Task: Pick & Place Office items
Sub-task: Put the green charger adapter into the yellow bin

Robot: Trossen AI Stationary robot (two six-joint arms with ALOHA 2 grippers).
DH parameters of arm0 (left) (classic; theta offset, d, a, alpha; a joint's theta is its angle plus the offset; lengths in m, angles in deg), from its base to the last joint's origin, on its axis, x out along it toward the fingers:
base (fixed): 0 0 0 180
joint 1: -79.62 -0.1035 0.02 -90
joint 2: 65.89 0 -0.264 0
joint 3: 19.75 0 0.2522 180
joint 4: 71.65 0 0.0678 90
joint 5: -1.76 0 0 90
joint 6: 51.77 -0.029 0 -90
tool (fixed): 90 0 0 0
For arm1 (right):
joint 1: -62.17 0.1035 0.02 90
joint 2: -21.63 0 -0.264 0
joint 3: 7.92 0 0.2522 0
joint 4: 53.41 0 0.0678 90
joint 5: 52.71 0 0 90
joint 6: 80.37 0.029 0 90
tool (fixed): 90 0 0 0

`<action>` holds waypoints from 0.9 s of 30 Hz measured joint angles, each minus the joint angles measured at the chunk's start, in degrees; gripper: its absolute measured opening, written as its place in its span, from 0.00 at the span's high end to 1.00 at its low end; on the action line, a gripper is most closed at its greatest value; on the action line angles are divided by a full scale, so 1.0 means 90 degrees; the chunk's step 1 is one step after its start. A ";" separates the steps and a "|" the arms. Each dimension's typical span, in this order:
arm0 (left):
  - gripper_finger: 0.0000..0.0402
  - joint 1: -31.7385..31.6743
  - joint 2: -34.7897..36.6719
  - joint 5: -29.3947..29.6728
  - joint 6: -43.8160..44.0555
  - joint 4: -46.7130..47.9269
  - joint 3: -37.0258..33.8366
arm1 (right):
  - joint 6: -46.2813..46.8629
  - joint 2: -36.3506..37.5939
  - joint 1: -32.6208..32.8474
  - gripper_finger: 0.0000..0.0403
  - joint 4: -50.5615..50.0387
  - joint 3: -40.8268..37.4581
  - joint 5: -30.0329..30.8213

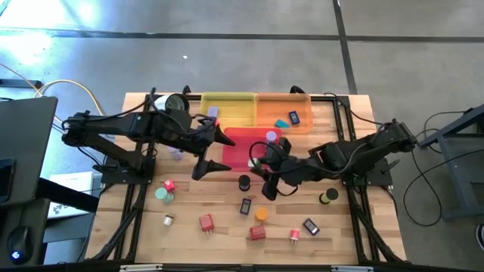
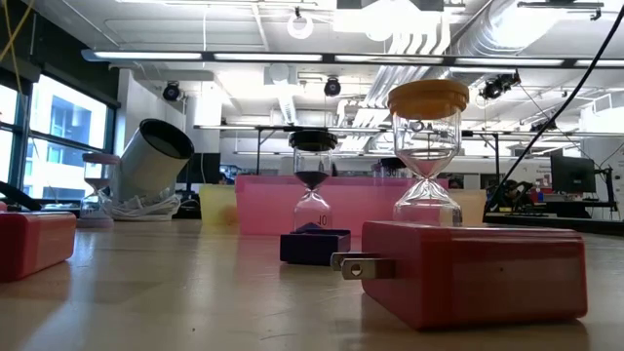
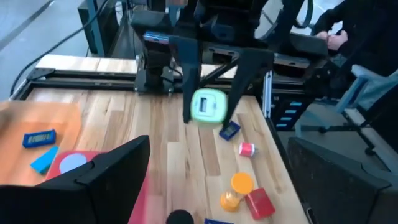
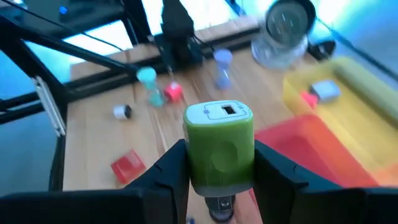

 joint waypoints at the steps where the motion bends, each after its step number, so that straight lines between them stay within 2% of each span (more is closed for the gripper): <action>1: 0.08 -0.0014 -0.0019 -0.0001 -0.0132 -0.0056 0.0000 | -0.0109 0.0000 -0.0031 0.70 0.0096 0.0000 -0.0005; 4: 0.08 -0.0055 -0.0108 0.0000 -0.0563 -0.0175 0.0000 | -0.0354 0.0000 -0.0151 0.70 0.0171 0.0000 -0.0012; 7: 0.08 -0.0097 -0.0225 0.0000 -0.0595 -0.0487 0.0000 | -0.0510 0.0000 -0.0260 0.70 0.0194 0.0000 -0.0017; 16: 0.08 -0.0060 -0.0611 0.0002 0.0256 -0.1470 0.0000 | -0.1106 0.0031 -0.0347 0.70 0.0327 -0.0002 0.0038; 20: 0.08 -0.0061 -0.0686 0.0037 -0.0260 -0.1554 0.0004 | -0.1163 0.0124 -0.0376 0.70 0.0300 -0.0005 0.0043; 27: 0.08 -0.0062 -0.0740 0.0529 -0.0870 -0.1537 0.0010 | -0.1345 0.0236 -0.0379 0.70 0.0350 -0.0005 0.0130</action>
